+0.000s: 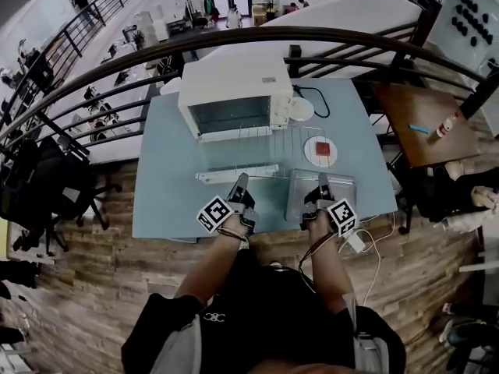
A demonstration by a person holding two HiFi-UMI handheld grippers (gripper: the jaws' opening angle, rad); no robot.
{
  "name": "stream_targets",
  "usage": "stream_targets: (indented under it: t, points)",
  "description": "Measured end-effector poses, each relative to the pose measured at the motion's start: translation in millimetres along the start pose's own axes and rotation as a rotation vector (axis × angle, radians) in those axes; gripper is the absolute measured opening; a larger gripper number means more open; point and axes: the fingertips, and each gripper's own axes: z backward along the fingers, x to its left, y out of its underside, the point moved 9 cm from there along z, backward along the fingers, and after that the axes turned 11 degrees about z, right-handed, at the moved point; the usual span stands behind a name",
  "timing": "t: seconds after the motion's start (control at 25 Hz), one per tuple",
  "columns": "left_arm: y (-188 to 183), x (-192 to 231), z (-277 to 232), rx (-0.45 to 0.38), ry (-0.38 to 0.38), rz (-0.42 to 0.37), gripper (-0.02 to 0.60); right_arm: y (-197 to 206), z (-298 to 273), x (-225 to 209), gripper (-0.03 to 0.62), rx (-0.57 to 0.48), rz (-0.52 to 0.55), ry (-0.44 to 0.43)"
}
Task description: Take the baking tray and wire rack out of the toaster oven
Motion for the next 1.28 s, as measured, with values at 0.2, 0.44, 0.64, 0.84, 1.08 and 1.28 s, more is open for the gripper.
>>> stream_targets:
  t: [0.2,0.44,0.64,0.84,1.08,1.28]
  points:
    - [32,4,-19,0.089,-0.013,0.002,0.026,-26,25,-21,0.031,-0.061,-0.001,0.052]
    - [72,10,-41,0.195,-0.035,-0.004,0.028,-55,55,-48,0.031,-0.121,0.001,0.123]
    - [102,18,-47,0.267,-0.06,0.003,0.029,-68,82,-67,0.032,-0.154,0.0,0.185]
    - [130,31,-46,0.328,-0.109,-0.004,0.031,-77,107,-88,0.032,-0.159,0.0,0.252]
    - [151,45,-43,0.387,-0.151,-0.026,0.032,-79,125,-112,0.034,-0.147,-0.011,0.316]
    - [157,54,-35,0.426,-0.191,-0.048,0.034,-74,135,-124,0.035,-0.127,-0.026,0.361]
